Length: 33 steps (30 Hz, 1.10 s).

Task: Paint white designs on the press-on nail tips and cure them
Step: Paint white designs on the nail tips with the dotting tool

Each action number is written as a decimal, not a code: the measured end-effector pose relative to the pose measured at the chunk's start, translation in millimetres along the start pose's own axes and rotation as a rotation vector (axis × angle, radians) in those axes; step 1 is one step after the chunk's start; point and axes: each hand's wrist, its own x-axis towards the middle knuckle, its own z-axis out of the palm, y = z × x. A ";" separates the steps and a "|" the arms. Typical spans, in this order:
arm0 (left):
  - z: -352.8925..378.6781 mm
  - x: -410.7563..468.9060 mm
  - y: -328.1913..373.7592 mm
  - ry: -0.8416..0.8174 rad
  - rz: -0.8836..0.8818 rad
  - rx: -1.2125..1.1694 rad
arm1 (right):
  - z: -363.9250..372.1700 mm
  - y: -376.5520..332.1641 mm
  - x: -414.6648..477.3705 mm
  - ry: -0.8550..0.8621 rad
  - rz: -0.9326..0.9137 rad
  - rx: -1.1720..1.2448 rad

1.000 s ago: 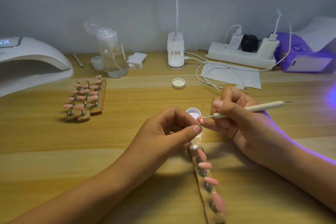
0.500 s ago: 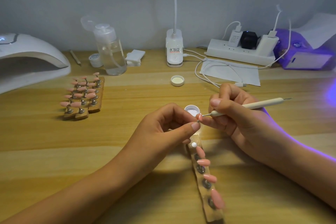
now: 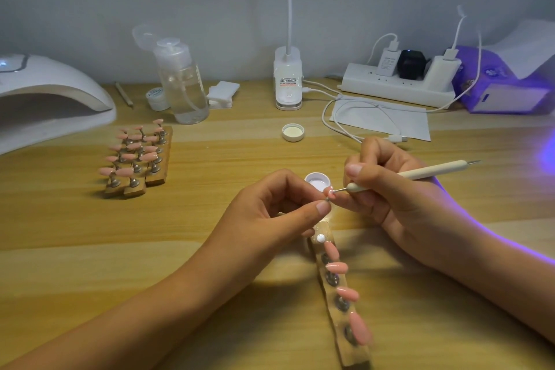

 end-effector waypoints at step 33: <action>0.3 0.2 -0.5 -0.001 0.016 -0.005 | 0.6 -2.4 -0.6 0.021 0.029 0.001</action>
